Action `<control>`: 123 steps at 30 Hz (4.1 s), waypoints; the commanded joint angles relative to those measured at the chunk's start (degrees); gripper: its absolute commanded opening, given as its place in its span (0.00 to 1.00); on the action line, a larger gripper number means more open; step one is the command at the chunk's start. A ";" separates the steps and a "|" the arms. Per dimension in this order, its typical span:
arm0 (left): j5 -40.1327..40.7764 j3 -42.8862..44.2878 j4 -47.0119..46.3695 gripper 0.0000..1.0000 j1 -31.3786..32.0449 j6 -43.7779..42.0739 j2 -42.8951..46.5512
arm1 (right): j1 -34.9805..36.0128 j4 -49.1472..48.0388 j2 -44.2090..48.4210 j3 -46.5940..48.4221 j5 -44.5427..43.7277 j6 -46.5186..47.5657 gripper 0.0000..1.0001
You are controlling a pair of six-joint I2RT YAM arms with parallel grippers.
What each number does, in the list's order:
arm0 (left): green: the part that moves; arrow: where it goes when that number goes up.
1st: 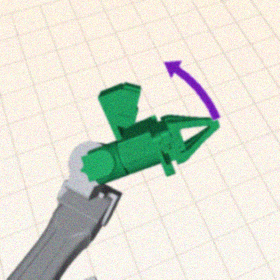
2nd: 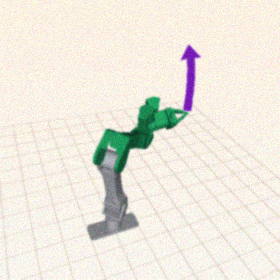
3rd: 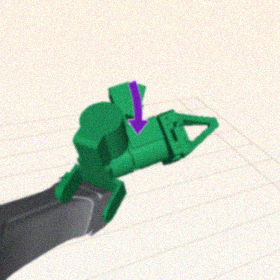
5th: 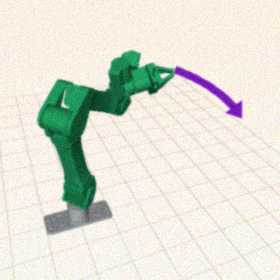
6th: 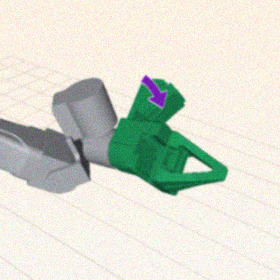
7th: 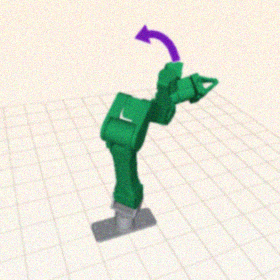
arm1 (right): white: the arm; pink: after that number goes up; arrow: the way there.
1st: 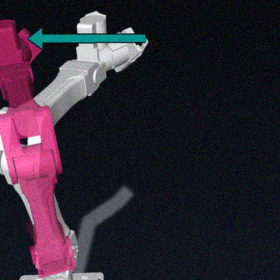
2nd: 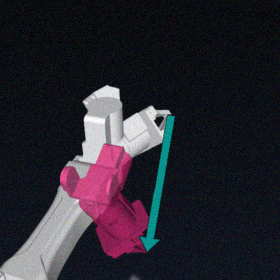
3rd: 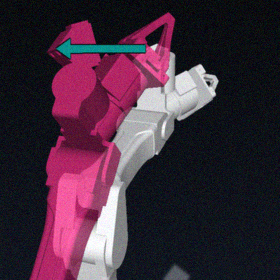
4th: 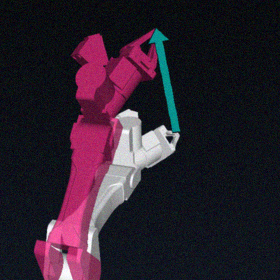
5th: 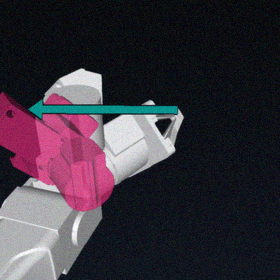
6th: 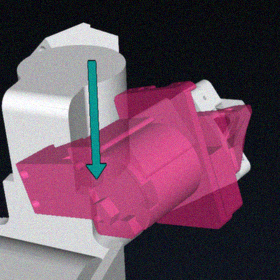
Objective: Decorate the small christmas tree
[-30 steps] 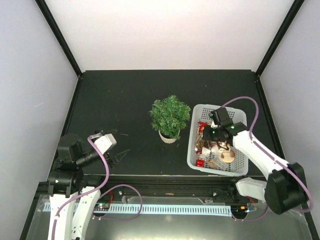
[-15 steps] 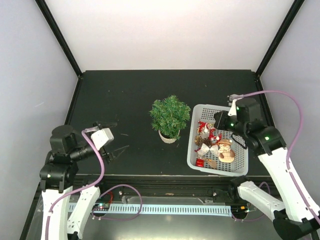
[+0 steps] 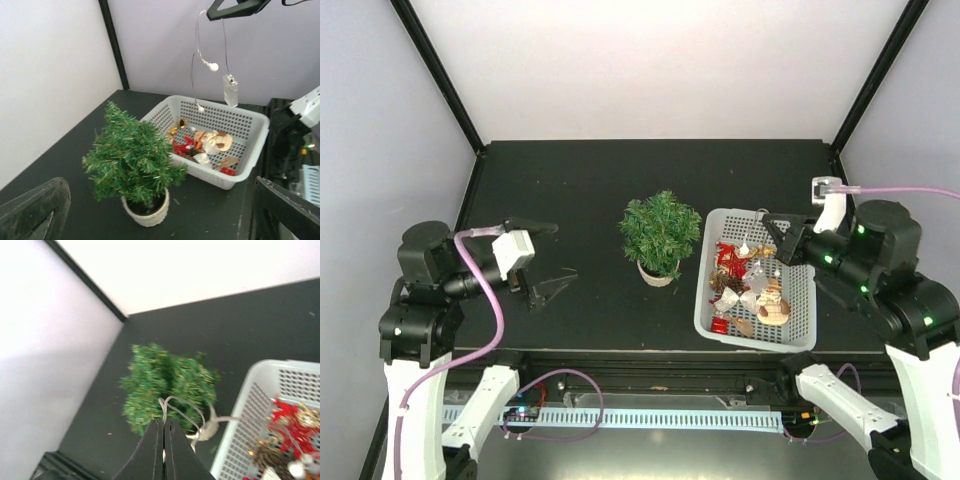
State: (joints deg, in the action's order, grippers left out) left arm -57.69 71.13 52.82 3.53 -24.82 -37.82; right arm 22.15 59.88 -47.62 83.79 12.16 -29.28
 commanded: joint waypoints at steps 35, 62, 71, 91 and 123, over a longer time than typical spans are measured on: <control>-6.60 -8.53 -5.04 0.99 10.15 5.37 -0.24 | 0.35 -26.94 -17.21 40.20 37.42 -23.79 0.01; 10.41 20.86 3.97 0.99 38.33 -9.01 -30.12 | 0.35 -42.24 -26.33 45.92 44.31 -33.35 0.01; 13.98 27.56 4.07 0.99 50.64 -11.96 -43.42 | 0.35 -43.44 -28.00 48.06 44.19 -35.10 0.01; 8.09 22.17 -8.84 0.76 52.37 -2.78 -49.95 | 0.34 -41.92 -22.35 39.40 43.90 -30.74 0.01; 14.75 33.17 -4.48 0.02 39.86 -4.24 -38.92 | 0.27 -28.27 -17.93 40.58 36.35 -15.54 0.01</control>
State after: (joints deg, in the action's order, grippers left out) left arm -44.64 96.03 48.18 47.07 -28.97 -80.44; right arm 22.15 27.99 -67.07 123.00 51.42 -49.36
